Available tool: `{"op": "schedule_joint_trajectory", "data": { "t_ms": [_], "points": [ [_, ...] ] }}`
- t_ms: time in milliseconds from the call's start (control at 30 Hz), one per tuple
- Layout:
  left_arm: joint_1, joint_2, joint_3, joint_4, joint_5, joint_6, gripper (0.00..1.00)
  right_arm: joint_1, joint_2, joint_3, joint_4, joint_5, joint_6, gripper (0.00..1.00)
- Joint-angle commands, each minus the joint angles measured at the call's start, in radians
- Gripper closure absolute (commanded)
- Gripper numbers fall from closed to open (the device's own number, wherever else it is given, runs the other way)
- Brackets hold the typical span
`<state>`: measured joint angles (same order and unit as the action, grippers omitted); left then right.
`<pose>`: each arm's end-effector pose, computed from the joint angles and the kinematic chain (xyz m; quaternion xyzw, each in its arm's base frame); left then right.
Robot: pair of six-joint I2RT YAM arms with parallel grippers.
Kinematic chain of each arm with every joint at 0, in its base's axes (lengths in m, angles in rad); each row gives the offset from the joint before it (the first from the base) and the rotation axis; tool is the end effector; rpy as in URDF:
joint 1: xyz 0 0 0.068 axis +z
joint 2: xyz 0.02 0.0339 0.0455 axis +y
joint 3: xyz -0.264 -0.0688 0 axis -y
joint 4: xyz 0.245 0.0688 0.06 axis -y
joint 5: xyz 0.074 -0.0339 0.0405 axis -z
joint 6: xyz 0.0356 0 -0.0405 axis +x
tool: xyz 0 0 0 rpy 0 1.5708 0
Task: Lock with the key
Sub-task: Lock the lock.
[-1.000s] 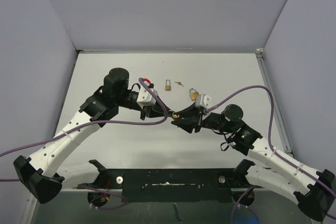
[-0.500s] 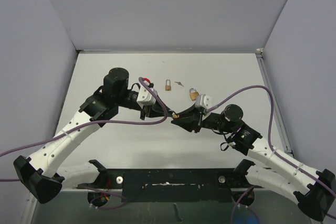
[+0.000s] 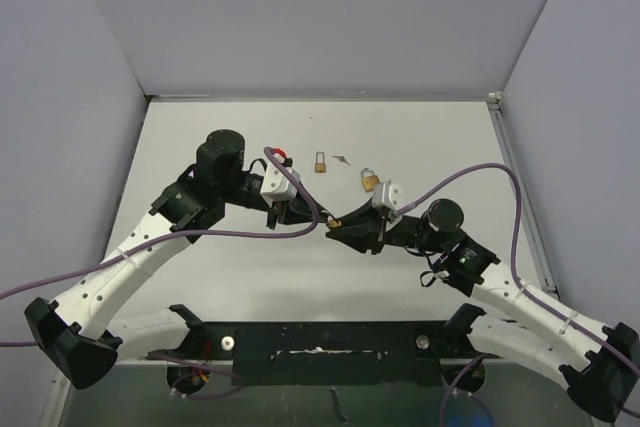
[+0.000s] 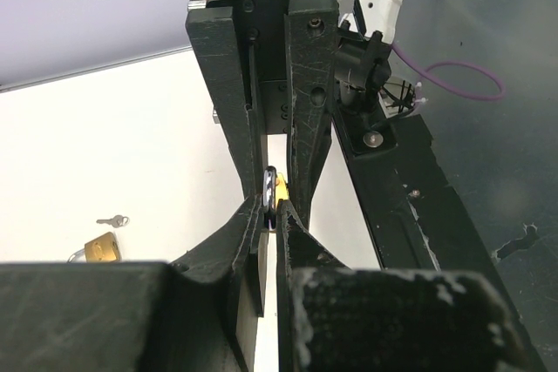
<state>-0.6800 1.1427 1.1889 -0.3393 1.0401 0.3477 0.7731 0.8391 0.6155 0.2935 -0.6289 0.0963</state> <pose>0.1677 -0.1751 0.3983 0.6005 0.4610 -0.4790 0.4443 0.1273 0.1535 0.3213 -0.4287 0.5367 0.4842 0.5420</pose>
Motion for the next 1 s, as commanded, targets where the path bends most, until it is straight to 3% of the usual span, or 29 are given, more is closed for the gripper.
{"op": "schedule_joint_trajectory", "data": {
  "t_ms": [0,967],
  "points": [
    [-0.006,-0.016,0.005,0.065,-0.037,0.013,1.0,0.01,-0.031,0.041,0.095,-0.059,-0.005,1.0],
    [-0.029,0.003,-0.035,0.059,-0.024,-0.032,1.0,0.017,-0.017,0.119,0.128,0.048,-0.095,1.0]
  ]
}}
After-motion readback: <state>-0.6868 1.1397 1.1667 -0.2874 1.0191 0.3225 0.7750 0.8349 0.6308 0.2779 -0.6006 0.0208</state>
